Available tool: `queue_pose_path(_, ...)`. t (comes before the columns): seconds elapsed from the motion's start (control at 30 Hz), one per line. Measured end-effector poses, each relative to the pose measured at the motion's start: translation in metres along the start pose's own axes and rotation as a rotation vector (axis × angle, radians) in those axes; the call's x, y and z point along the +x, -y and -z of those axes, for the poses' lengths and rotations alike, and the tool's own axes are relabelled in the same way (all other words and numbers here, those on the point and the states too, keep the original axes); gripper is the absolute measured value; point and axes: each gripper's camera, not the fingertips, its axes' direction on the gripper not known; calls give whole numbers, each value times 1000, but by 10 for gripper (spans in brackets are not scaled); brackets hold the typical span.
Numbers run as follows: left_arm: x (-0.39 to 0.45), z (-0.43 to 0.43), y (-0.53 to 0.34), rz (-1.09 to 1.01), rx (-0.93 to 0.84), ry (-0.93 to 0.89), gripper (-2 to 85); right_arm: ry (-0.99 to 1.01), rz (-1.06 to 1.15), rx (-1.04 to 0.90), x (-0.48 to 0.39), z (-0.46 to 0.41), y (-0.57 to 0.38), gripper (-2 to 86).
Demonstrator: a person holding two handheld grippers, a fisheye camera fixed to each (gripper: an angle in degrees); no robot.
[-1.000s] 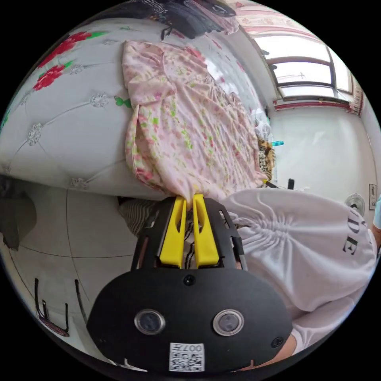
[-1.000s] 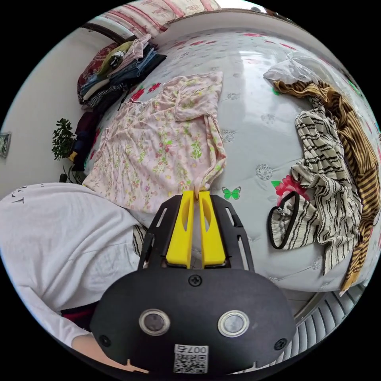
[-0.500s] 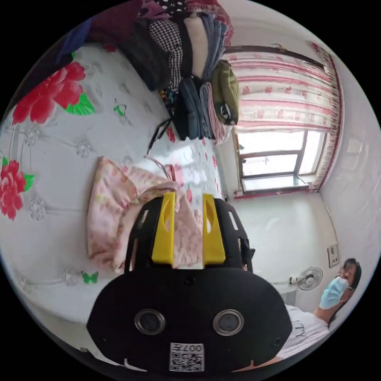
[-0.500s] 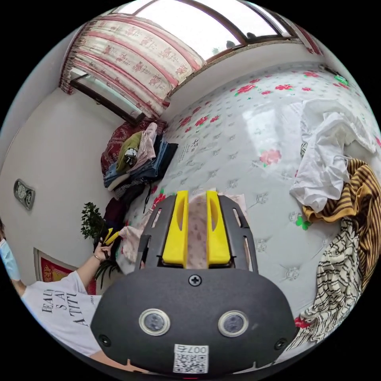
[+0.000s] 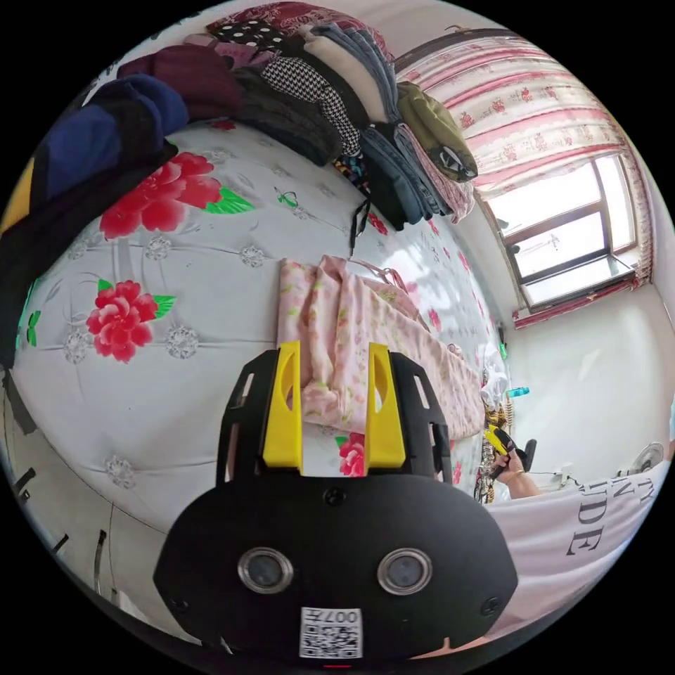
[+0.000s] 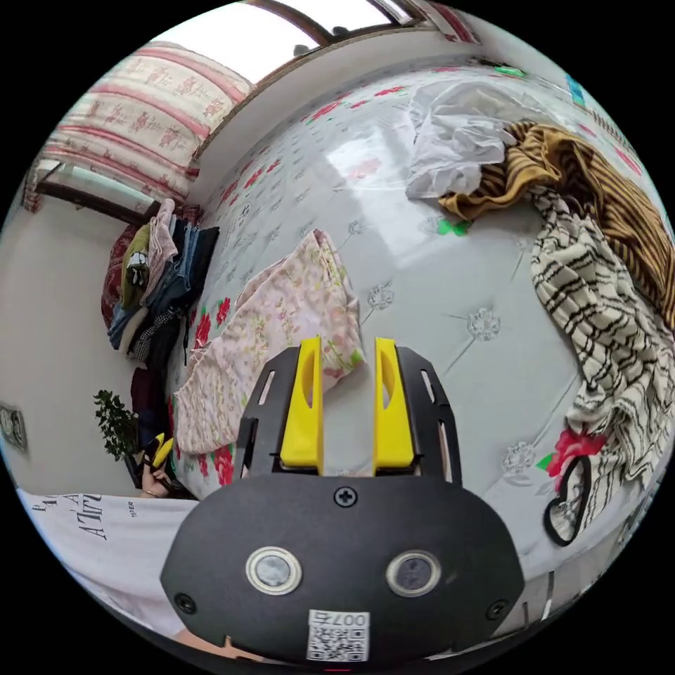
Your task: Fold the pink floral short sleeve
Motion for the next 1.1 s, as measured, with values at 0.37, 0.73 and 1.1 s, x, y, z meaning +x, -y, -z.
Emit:
queue_pose_path(0.37, -16, -54, 14, 103, -101, -98, 132, 151, -186, -3, -1, -73, -8, 50)
queue_pose_path(0.73, -33, 20, -43, 112, 38, -148, 130, 152, 778, -65, -432, -86, 43, 16)
queue_pose_path(1.1, -70, 12, -79, 219, 1, -300, 161, 429, 1115, -567, -679, -380, -131, 61)
